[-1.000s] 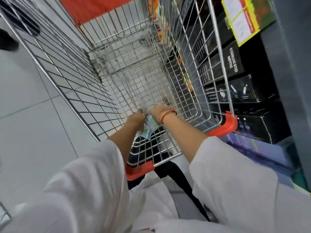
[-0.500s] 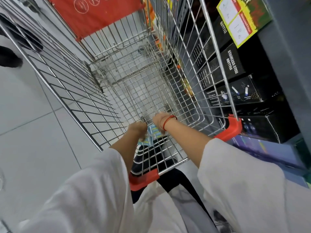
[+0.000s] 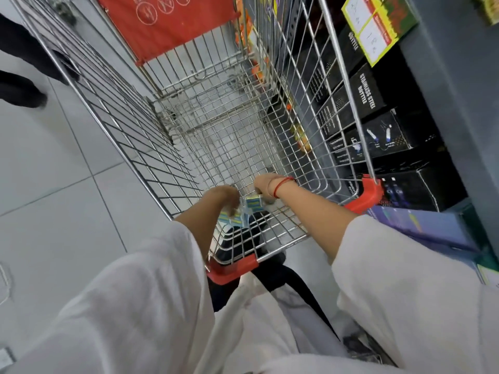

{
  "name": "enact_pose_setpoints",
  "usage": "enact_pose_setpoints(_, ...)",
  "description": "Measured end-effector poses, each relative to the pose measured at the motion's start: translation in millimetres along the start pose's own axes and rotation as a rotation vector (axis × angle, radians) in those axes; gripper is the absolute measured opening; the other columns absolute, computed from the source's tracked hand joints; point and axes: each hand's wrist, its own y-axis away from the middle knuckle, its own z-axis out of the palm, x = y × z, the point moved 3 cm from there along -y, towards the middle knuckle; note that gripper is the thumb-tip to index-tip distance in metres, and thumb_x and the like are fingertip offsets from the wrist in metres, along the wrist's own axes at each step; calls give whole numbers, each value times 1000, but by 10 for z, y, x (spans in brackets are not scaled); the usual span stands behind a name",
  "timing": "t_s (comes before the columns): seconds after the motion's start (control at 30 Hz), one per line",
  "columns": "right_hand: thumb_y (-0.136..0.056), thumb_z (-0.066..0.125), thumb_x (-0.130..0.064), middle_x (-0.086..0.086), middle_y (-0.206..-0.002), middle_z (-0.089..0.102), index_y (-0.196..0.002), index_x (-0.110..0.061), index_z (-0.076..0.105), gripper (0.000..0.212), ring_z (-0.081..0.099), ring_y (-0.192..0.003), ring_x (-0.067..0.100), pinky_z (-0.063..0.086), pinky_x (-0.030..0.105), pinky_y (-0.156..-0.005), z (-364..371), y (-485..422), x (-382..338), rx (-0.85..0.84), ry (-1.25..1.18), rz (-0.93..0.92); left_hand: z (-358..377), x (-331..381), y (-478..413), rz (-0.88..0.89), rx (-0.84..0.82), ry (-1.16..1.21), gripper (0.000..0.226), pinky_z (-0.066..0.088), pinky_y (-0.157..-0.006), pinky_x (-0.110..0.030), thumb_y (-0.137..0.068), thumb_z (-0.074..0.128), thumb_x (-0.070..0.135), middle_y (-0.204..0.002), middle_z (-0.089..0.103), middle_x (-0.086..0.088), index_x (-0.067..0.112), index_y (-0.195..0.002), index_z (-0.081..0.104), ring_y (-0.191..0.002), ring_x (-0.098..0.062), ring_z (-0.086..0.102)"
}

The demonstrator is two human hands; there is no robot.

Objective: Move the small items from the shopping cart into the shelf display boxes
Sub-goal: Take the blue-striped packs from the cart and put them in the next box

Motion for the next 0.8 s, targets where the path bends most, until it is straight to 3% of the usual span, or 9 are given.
enact_pose_setpoints(0.1,-91,55,-7,14,-115,65,-116,-1,60,26,60,-91,24,52,32,-88,-40,189,141,44,-189,70,-85,17,199,16,52,-1,34,47,-93,-38,-84,67,18,-117,64,-12,6,-116,64,-112,-31,56)
enact_pose_setpoints(0.2,-88,62,-16,6,-90,60,-108,-6,65,22,54,-71,17,49,23,-66,-136,405,281,164,-401,111,-238,16,393,8,174,43,31,47,-88,-35,-88,63,24,-112,66,-15,3,-110,65,-105,-30,59)
enact_pose_setpoints(0.33,-85,67,-11,9,-93,55,-96,-10,66,11,53,-83,21,43,21,-54,-194,743,461,357,-706,200,-502,57,690,-35,372,289,30,45,-83,-35,-90,61,23,-105,63,-17,-1,-108,62,-93,-28,56)
enact_pose_setpoints(0.37,-85,68,-12,14,-98,57,-94,-11,66,9,56,-90,24,48,26,-60,-203,828,509,421,-767,229,-562,77,768,-40,433,352,29,45,-81,-35,-91,60,23,-106,64,-18,-1,-107,62,-94,-28,57)
enact_pose_setpoints(0.43,-85,68,-15,17,-123,60,-116,-3,62,34,58,-111,29,51,35,-93,-227,985,592,554,-952,259,-636,128,920,-28,542,505,24,42,-73,-31,-93,56,21,-98,63,-18,-1,-102,62,-87,-24,55)
enact_pose_setpoints(0.5,-86,68,-14,22,-134,54,-126,5,53,48,56,-117,35,49,45,-100,-264,1214,668,676,-1110,263,-658,242,1099,56,605,796,25,45,-67,-28,-96,52,17,-85,59,-11,-4,-106,60,-81,-20,54)
enact_pose_setpoints(0.57,-86,67,-11,25,-130,55,-124,9,52,46,59,-113,36,56,44,-88,-309,1419,742,776,-1241,238,-658,369,1268,152,610,1133,30,52,-60,-22,-98,49,18,-85,59,-7,-7,-115,55,-72,-16,60)
enact_pose_setpoints(0.67,-87,66,-9,22,-131,55,-128,7,50,47,61,-102,29,58,18,-53,-337,1800,835,894,-1442,171,-688,653,1540,256,625,1401,22,55,-52,-15,-99,45,25,-92,59,-9,5,-105,53,-64,-9,61)
enact_pose_setpoints(0.8,-88,65,-8,24,-115,63,-123,10,54,41,64,-82,25,55,17,-53,-296,2422,922,1069,-1649,119,-809,1038,1856,418,655,1465,22,56,-52,-14,-99,45,30,-92,64,-3,12,-98,56,-64,-5,67)
